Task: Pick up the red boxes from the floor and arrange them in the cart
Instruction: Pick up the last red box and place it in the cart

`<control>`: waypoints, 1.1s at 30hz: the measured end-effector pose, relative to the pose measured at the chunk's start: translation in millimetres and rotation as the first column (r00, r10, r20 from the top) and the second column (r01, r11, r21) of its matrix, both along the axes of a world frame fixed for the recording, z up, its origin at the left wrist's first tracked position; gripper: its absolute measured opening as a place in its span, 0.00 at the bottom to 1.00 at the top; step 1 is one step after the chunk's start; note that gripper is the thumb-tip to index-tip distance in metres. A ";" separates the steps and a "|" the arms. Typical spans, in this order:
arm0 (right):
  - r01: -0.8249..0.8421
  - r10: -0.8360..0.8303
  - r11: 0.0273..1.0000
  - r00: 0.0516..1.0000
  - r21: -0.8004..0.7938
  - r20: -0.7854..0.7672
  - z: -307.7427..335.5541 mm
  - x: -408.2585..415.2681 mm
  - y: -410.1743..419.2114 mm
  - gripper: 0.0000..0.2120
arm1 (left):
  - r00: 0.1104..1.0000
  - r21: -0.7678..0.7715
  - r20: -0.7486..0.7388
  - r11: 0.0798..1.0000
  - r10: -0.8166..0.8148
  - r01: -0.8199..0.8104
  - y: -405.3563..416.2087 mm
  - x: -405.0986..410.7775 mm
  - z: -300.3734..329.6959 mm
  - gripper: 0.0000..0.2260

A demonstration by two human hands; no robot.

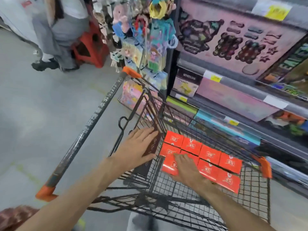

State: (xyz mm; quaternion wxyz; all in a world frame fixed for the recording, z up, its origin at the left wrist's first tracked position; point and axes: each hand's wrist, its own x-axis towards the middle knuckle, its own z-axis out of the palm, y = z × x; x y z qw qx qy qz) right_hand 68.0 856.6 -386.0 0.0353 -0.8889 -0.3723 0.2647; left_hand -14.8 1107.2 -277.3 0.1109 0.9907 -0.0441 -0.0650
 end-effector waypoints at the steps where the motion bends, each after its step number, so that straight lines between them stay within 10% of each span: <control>1: -0.024 0.024 1.000 1.000 -0.016 -0.003 -15.5 -0.1 6.0 0.47 | 1.000 0.000 -0.001 1.000 0.000 0.000 2.9 1.7 -7.0 0.35; 33: -0.044 0.052 0.990 0.997 -0.132 0.057 -161.6 -5.2 35.9 0.46 | 0.998 0.051 -0.042 0.997 0.053 -0.051 7.3 3.2 -50.5 0.34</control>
